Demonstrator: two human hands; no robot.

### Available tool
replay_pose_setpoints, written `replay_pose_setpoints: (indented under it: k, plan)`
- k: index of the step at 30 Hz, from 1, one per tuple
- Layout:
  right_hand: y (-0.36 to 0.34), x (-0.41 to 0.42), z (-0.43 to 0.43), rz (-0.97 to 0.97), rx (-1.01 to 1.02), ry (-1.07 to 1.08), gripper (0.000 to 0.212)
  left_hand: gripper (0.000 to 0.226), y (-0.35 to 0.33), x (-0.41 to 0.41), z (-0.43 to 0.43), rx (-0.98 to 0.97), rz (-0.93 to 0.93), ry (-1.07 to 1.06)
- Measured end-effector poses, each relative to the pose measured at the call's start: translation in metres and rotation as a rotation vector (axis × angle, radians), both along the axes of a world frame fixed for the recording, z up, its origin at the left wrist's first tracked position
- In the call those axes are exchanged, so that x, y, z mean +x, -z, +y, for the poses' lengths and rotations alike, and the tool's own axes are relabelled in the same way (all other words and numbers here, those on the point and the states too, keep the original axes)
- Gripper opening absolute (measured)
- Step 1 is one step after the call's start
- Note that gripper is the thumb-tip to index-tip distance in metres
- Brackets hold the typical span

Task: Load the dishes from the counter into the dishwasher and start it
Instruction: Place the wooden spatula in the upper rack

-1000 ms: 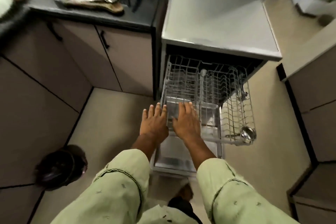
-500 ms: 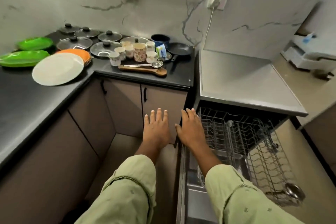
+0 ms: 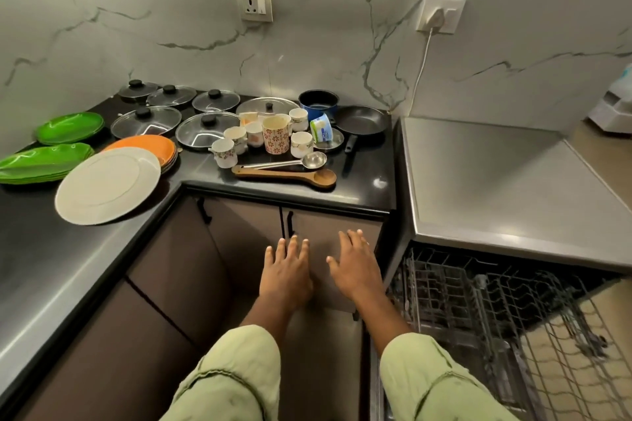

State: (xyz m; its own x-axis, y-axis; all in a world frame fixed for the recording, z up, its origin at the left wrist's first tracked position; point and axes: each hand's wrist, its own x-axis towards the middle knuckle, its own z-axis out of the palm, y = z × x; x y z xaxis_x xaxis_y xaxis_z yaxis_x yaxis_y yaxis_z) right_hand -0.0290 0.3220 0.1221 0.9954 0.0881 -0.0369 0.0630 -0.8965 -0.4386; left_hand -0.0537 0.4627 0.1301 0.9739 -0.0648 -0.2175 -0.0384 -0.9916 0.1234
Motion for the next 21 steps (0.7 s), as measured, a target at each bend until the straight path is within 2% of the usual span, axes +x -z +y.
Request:
replay_pose_setpoints:
  k: [13,21]
  plan:
    - [0.007,0.131,0.065,0.085,0.152,0.02,0.056,0.074,0.011,0.111,0.065,-0.01,0.039,-0.109]
    - [0.011,0.191,0.125,0.181,0.402,0.25,0.037,0.069,0.024,0.176,0.126,0.023,0.065,-0.014]
